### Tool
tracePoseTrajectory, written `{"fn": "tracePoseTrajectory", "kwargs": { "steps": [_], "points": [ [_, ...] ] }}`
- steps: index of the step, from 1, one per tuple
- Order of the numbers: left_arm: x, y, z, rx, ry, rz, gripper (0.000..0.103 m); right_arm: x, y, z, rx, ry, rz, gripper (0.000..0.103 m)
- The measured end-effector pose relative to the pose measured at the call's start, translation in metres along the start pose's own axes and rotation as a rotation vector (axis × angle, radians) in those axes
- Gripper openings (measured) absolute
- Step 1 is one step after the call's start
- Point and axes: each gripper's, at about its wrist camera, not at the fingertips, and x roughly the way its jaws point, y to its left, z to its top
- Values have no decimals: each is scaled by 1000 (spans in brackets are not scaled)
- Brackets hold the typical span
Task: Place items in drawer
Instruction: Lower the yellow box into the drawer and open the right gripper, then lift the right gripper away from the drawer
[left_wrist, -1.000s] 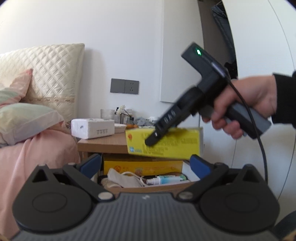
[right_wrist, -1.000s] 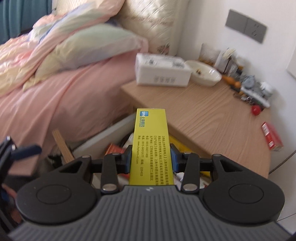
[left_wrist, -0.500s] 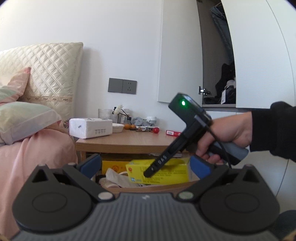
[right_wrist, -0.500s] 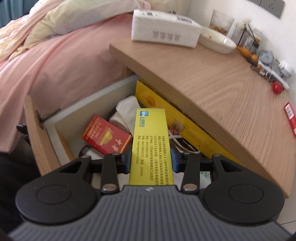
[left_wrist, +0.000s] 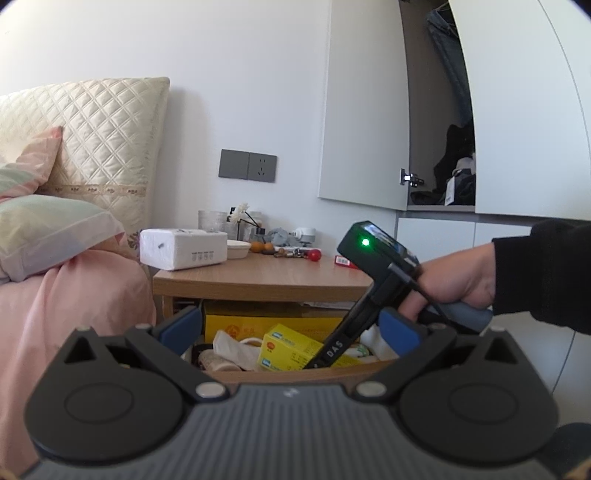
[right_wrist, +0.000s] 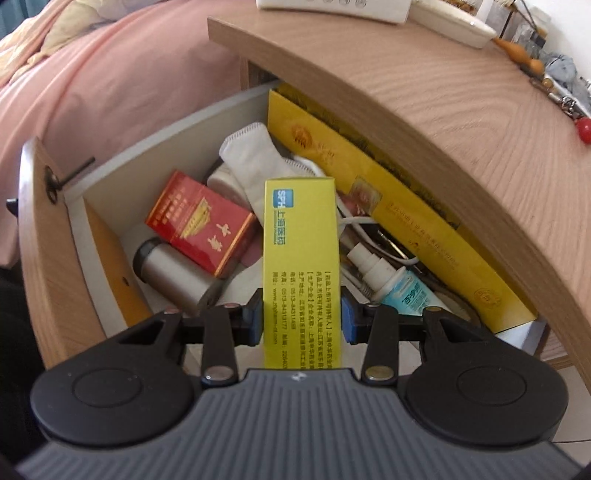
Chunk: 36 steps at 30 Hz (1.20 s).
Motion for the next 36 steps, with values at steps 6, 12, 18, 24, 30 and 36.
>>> {"fn": "tracePoseTrajectory", "kwargs": {
  "steps": [6, 12, 18, 24, 30, 36],
  "points": [
    [2, 0, -1, -4, 8, -1, 103, -6, -2, 2, 31, -14, -3, 44],
    [2, 0, -1, -2, 8, 3, 103, -33, -8, 3, 101, -73, -14, 45],
    [2, -2, -1, 7, 7, 6, 103, -67, -7, 3, 138, -140, -70, 57],
    [1, -3, -1, 11, 10, 10, 103, -106, 7, -2, 164, -243, -108, 65],
    [1, -6, -2, 23, 10, 16, 103, -139, 16, -19, 212, -360, -132, 65],
    [-3, -9, -3, 36, -2, 30, 103, -164, 36, -51, 302, -480, -160, 67]
  ]
}}
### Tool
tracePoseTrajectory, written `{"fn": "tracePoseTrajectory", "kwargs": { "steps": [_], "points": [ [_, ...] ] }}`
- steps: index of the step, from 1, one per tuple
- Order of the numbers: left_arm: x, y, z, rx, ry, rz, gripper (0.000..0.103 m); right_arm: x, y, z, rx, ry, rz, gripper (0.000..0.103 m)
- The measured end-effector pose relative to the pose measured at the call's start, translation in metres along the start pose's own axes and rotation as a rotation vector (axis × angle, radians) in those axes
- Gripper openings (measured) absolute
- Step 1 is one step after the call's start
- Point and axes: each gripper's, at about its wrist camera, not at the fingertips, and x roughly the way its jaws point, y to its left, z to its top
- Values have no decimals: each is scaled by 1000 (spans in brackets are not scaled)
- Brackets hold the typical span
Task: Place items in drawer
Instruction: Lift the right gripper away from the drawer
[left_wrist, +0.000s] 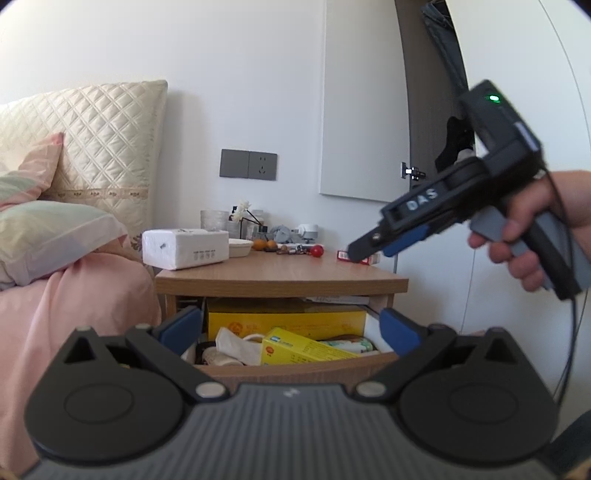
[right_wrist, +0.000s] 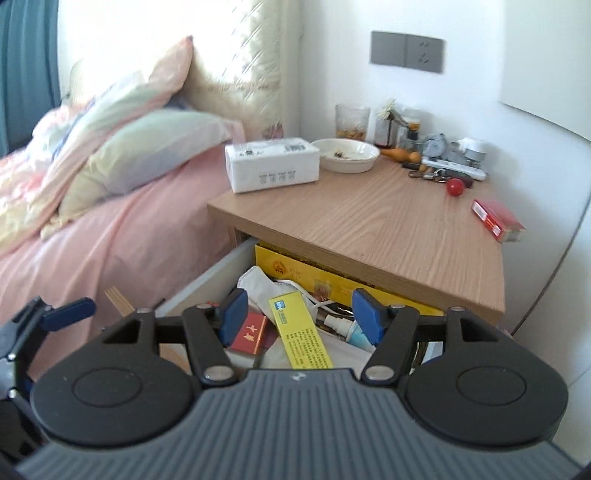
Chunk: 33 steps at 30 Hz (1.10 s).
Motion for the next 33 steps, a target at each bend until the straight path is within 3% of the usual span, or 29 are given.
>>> {"fn": "tracePoseTrajectory", "kwargs": {
  "steps": [3, 7, 19, 26, 33],
  "points": [
    [-3, -3, 0, 16, -8, 9, 103, -15, 4, -16, 22, -64, -30, 83],
    [-4, -5, 0, 31, -12, 7, 103, -26, 8, -40, 44, -126, -33, 88],
    [-2, 0, 0, 9, 0, 19, 103, -36, 22, -119, 122, -313, -71, 89],
    [0, 4, 0, 5, 7, 23, 103, -41, 28, -139, 173, -415, -124, 89],
    [4, 6, 0, -5, 2, 22, 103, -43, 25, -152, 218, -447, -190, 89]
  ]
}}
